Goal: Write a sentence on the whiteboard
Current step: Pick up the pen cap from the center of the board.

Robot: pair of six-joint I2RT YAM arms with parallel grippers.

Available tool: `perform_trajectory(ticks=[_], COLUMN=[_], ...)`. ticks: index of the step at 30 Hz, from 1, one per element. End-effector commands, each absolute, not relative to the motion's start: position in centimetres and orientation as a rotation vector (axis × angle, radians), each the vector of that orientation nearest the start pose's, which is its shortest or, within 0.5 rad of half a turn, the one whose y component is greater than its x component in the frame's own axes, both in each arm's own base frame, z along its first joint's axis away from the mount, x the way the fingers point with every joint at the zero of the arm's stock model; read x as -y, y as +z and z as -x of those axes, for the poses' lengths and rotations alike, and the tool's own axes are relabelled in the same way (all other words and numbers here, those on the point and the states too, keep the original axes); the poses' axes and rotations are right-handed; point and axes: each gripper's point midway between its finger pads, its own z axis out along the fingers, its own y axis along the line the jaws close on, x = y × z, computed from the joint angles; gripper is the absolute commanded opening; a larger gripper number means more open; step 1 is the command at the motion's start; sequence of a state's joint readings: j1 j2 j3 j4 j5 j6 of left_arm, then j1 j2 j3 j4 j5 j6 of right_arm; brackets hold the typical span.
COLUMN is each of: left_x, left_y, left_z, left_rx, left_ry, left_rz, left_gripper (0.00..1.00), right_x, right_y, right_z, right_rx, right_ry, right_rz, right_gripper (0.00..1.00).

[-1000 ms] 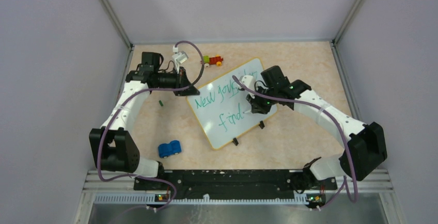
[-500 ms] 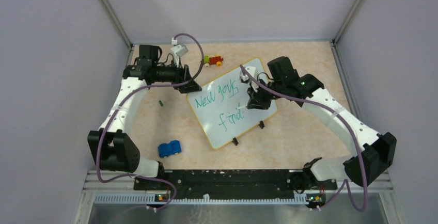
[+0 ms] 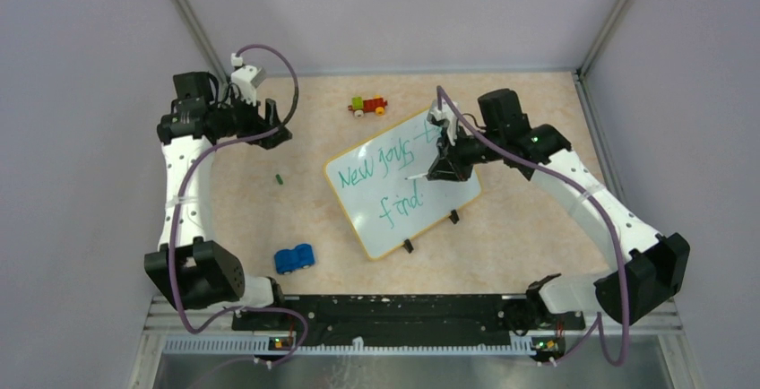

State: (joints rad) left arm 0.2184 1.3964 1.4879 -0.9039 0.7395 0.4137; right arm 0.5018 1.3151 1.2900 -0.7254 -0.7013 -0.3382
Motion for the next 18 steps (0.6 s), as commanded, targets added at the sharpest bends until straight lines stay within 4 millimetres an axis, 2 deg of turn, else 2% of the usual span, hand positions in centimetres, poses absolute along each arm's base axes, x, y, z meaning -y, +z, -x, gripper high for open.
perform_trajectory(ticks=[1, 6, 12, 18], left_x=[-0.5, -2.2, -2.4, -2.8], left_y=[21.8, 17.7, 13.6, 9.6], left_z=[-33.8, -33.6, -34.4, -35.4], left_rx=[-2.321, -2.454, -2.521, -2.651], left_ry=[-0.320, -0.231, -0.149, -0.124], left_rz=[-0.621, -0.649, -0.647, -0.614], left_gripper=[0.76, 0.69, 0.69, 0.60], right_x=[-25.1, -25.4, -25.6, -25.6], right_y=[27.1, 27.2, 27.1, 26.8], right_z=[-24.9, -24.5, -23.9, -23.5], right_rx=[-1.792, -1.768, -1.758, -1.752], right_ry=[1.022, 1.121, 1.165, 1.185], right_rz=[1.151, 1.126, 1.147, 1.164], right_gripper=[0.00, 0.00, 0.00, 0.00])
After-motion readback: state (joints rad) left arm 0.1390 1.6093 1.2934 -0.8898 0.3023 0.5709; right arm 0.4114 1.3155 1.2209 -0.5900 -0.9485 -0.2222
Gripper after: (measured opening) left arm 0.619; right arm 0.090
